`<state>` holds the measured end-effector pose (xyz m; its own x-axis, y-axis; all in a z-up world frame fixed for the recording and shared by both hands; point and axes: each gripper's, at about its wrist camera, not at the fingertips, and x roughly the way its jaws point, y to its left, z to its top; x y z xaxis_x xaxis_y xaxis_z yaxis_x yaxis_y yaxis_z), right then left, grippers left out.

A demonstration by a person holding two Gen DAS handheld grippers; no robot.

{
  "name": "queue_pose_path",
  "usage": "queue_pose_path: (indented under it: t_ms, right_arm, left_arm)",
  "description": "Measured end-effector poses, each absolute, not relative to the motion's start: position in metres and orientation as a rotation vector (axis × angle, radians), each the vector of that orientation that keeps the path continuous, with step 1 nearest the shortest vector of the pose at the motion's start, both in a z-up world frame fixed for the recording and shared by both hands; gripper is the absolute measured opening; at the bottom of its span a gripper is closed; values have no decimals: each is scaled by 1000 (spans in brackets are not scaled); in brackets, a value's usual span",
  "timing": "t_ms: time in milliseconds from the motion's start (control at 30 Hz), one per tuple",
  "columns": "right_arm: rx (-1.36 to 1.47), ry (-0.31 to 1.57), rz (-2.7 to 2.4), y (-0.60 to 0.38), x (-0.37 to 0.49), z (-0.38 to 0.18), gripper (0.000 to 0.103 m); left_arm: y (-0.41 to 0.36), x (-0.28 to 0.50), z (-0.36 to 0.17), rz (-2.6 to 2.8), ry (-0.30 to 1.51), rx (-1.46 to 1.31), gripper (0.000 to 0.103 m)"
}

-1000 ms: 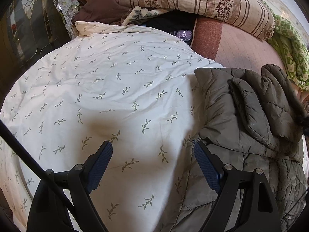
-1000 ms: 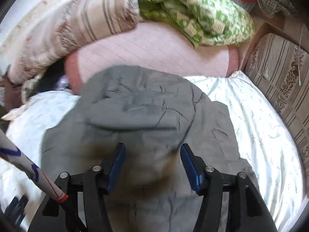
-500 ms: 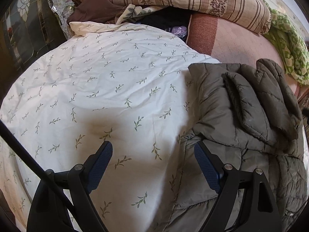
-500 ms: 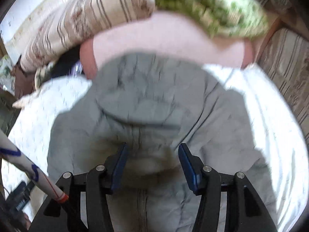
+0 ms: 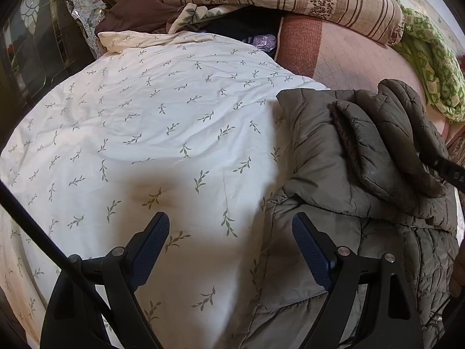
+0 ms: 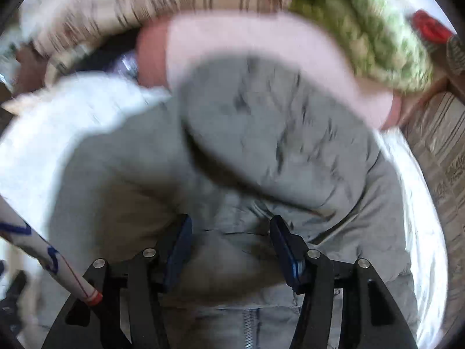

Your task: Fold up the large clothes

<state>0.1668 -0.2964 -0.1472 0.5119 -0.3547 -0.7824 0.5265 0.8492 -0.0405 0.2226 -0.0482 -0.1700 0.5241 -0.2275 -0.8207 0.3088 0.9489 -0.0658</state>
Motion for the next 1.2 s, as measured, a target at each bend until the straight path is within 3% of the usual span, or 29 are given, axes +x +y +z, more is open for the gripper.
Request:
queue_pose_path:
  t_ms: [100,333,533,633,800,1067,1200]
  right_arm:
    - [171,846,-485,-277,169,-134,61]
    - [171,1003,-447,-255,213,-192,67]
    - [296,927,-396,-280,183,-152,67]
    - [350,887,-453,-298,160,-143,72]
    - [417,1007,-484,-332,156,-188,73]
    - [308,812,-529,-324,121,-119,73]
    - [299,812,-589,-352,106,-116,73]
  left_arm:
    - [-49,222,-172,-320,975,98,86]
    - [-51,223,-174,-312,976,112,86]
    - [-51,221,-175,-326,981,106,86]
    - [-54,221,-179,-327,991,119,86]
    - [-58,218,-181,-324,986,136,86]
    - [-77,208,-156,-380,931,154,86]
    - [-106,206,-150,-412,957,165,86]
